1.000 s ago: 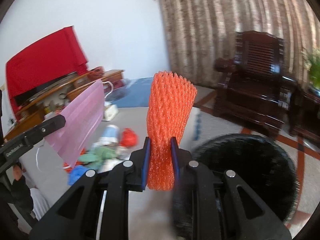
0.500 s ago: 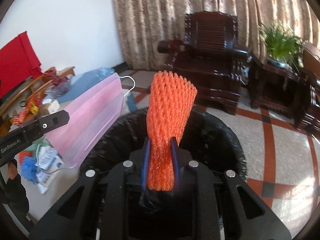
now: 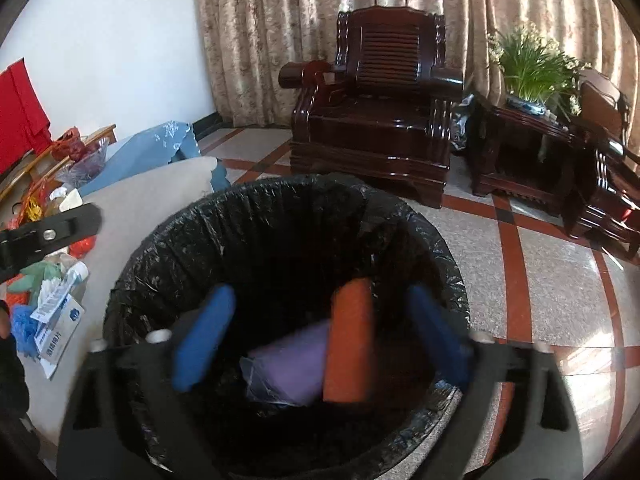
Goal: Collect trash
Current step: 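Carry both items over the bin and open both tools to drop them, then grasp the white tube with the right tool while the left grasps an orange net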
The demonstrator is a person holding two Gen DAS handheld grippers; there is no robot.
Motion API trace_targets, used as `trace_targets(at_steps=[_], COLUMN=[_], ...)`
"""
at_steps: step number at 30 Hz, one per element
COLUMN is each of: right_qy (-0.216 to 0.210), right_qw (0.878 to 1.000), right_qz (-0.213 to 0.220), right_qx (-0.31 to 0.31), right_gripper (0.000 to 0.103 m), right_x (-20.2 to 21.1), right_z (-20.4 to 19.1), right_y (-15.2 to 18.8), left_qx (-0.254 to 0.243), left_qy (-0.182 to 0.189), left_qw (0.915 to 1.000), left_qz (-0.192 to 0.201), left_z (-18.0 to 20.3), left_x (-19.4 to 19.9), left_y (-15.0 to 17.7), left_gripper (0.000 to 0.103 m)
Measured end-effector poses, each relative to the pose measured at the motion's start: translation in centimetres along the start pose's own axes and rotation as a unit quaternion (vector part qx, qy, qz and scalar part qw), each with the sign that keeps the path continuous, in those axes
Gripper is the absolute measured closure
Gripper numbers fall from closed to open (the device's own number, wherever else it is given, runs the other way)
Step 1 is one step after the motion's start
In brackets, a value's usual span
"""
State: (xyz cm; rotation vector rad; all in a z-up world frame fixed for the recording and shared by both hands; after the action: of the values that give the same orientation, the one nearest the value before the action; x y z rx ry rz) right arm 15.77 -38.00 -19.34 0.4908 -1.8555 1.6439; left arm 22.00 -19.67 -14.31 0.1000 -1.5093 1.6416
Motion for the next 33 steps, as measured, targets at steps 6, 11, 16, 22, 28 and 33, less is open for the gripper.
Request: trace_targets(at_steps=[6,11,16,22,28,33], right_qy=[-0.045,-0.09,-0.13,-0.153,-0.164,-0.16], right_qw=[0.999,0.995,0.989,0.983,0.977,0.975], right_qz=[0.027,0.041,0.038,0.03,-0.003,-0.026], right_qx=[0.012,0.031,0.06,0.099,0.137,0.149], right_gripper=[0.006,0.006,0.006,0.006,0.013,0.017], right_x=[2.3,3.6,3.7,2.4,-0.2,-3.0], right_z=[-5.0,-10.6,-17.1,-24.0,-29.2,-31.8], right_y=[-1.8,-2.6,-2.2,-0.7,1.4,1.1], left_qx=[0.006,0.02,0.037,0.065,0.1,0.105], left_qy=[-0.077,-0.158,-0.23,-0.27,-0.292,-0.304], left_qw=[0.9957,0.9837,0.9671,0.9552,0.9467,0.9421], left_qz=[0.05,0.082,0.102,0.102,0.092,0.095], left_z=[-5.6,-11.8,-17.4,-21.6,-25.4,-27.1], left_x=[6.5,12.2,16.8,19.1,20.0,20.2], left_y=[-0.2,1.1,3.0,5.3,7.4,7.7], left_gripper=[0.027,0.027,0.027,0.027,0.027,0.027])
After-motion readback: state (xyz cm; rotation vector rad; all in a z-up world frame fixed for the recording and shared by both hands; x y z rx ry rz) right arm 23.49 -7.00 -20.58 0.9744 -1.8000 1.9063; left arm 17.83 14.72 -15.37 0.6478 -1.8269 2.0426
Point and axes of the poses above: each gripper's, at about its wrist camera, not at the fingertips, and x roughly against the way its jaws point, z to its right, y to its underside, the point moved 8 cm from there along -x, roughly the way its jaws point, and after that the axes turned 2 degrees about x, right-handed, at the moved point
